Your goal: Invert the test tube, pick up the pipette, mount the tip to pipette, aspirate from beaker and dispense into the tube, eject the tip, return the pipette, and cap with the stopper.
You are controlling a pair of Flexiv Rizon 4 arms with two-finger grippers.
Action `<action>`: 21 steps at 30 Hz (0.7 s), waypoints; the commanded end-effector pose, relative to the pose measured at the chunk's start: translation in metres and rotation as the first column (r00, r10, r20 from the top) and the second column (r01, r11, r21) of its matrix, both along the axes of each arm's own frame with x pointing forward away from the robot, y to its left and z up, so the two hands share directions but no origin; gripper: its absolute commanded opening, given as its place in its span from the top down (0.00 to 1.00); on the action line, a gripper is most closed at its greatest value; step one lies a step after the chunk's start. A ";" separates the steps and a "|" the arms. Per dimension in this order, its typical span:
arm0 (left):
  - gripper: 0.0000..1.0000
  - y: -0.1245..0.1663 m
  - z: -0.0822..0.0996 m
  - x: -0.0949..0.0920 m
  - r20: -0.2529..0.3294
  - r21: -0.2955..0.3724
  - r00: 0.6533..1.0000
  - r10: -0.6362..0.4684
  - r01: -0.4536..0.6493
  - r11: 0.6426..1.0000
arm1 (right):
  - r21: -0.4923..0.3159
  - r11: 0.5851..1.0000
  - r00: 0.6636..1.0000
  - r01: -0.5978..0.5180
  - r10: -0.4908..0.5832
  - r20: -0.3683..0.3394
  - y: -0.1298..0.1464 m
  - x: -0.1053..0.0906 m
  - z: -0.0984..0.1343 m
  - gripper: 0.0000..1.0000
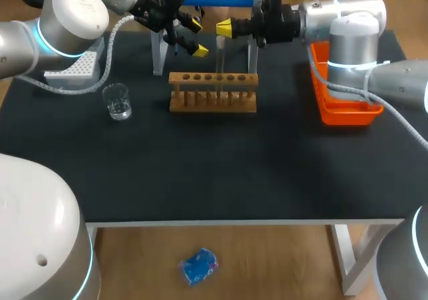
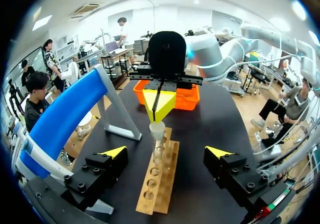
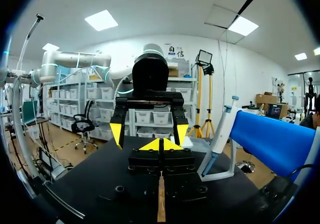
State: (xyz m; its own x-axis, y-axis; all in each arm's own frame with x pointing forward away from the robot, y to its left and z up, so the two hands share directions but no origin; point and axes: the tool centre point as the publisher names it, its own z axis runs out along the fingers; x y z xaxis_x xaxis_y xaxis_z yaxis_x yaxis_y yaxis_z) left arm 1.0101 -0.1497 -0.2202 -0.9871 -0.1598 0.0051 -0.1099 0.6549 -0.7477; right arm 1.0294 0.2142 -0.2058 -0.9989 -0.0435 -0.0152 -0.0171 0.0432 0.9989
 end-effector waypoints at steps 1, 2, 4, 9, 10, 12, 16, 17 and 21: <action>0.00 0.000 0.001 0.001 -0.005 0.004 1.000 -0.003 0.003 1.000 | -0.044 0.999 1.000 0.022 -0.023 -0.009 -0.011 -0.007 0.012 1.00; 0.00 0.000 0.001 0.001 -0.005 0.004 1.000 -0.003 0.003 1.000 | -0.054 0.998 1.000 0.022 -0.022 -0.012 -0.014 -0.008 0.013 1.00; 0.00 0.000 0.001 0.001 -0.005 0.004 1.000 -0.003 0.003 1.000 | -0.092 0.996 0.999 0.023 -0.025 -0.023 -0.021 -0.011 0.016 0.79; 0.00 0.000 0.001 0.001 -0.005 0.004 1.000 -0.003 0.003 1.000 | -0.189 0.982 0.999 0.008 -0.018 -0.051 -0.042 -0.022 0.019 0.51; 0.00 0.000 0.001 0.001 -0.005 0.004 1.000 -0.003 0.003 1.000 | -0.210 0.978 0.998 -0.003 -0.011 -0.067 -0.046 -0.025 0.020 0.20; 0.00 0.000 0.001 0.001 -0.005 0.004 1.000 -0.003 0.003 1.000 | -0.256 0.967 0.998 0.003 -0.020 -0.064 -0.055 -0.031 0.020 0.00; 0.00 0.000 0.001 0.001 -0.005 0.004 1.000 -0.003 0.003 1.000 | -0.317 0.948 0.998 0.021 -0.042 -0.057 -0.075 -0.040 0.017 0.00; 0.00 0.000 0.001 0.001 -0.005 0.004 1.000 -0.003 0.003 1.000 | -0.335 0.942 0.997 0.035 -0.054 -0.049 -0.080 -0.043 0.016 0.00; 0.00 0.000 0.001 0.001 -0.005 0.004 1.000 -0.003 0.003 1.000 | -0.389 0.920 0.999 0.053 -0.052 0.013 -0.101 -0.051 0.012 0.00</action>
State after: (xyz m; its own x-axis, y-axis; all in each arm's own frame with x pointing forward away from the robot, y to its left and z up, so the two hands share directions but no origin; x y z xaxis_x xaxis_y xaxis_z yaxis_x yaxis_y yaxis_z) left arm 1.0100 -0.1497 -0.2202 -0.9872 -0.1597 0.0052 -0.1099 0.6549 -0.7476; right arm 0.9964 0.1303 -0.2029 -0.9997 -0.0220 0.0057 -0.0032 0.3872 0.9220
